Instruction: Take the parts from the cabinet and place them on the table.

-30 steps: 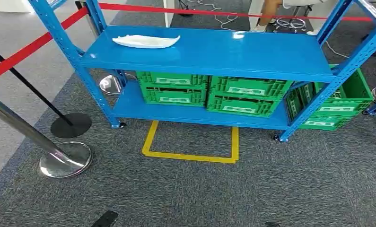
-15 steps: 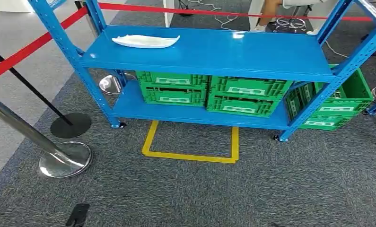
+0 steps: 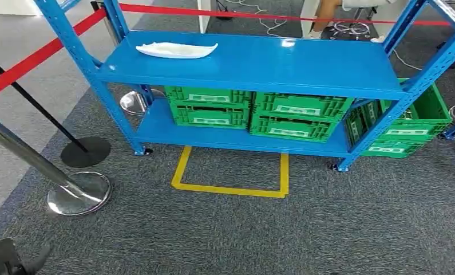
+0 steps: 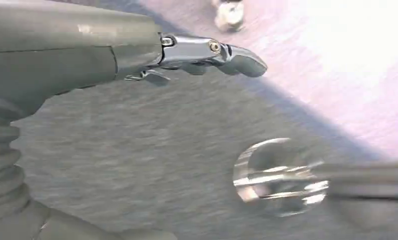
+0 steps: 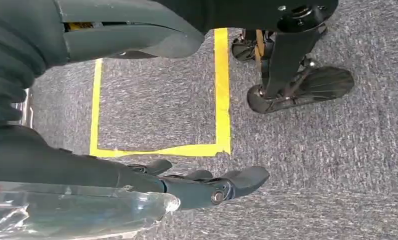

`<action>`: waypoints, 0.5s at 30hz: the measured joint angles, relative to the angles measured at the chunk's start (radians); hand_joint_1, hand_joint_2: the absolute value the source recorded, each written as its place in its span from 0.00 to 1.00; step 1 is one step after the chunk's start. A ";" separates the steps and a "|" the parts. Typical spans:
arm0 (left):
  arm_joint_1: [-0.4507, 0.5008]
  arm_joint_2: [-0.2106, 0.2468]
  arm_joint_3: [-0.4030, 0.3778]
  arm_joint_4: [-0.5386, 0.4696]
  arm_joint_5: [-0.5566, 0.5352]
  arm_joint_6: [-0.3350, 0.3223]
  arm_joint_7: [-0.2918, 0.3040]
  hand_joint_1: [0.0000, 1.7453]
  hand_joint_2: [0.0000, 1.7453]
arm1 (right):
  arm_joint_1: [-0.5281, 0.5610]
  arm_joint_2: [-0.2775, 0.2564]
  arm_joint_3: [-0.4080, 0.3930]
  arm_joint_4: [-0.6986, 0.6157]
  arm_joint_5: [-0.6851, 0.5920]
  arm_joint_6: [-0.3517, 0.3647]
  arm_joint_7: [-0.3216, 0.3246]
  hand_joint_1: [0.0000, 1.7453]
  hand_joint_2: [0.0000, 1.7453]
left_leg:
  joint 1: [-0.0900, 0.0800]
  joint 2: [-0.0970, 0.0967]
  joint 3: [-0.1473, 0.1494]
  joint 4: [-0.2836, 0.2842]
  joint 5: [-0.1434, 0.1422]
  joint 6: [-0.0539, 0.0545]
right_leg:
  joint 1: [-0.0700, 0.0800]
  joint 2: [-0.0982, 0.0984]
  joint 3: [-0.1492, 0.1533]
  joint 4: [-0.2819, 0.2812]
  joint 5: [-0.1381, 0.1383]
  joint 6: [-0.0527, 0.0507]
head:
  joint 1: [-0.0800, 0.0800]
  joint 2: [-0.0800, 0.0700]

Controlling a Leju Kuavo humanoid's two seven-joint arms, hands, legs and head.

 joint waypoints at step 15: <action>0.140 -0.125 -0.415 -0.704 0.224 -0.048 0.031 0.00 1.00 | -0.008 -0.008 0.000 0.000 0.011 0.013 -0.082 0.00 1.00 | 0.000 0.000 0.000 0.000 0.000 0.000 | 0.000 0.000 0.000 0.000 0.000 0.000 | 0.000 0.000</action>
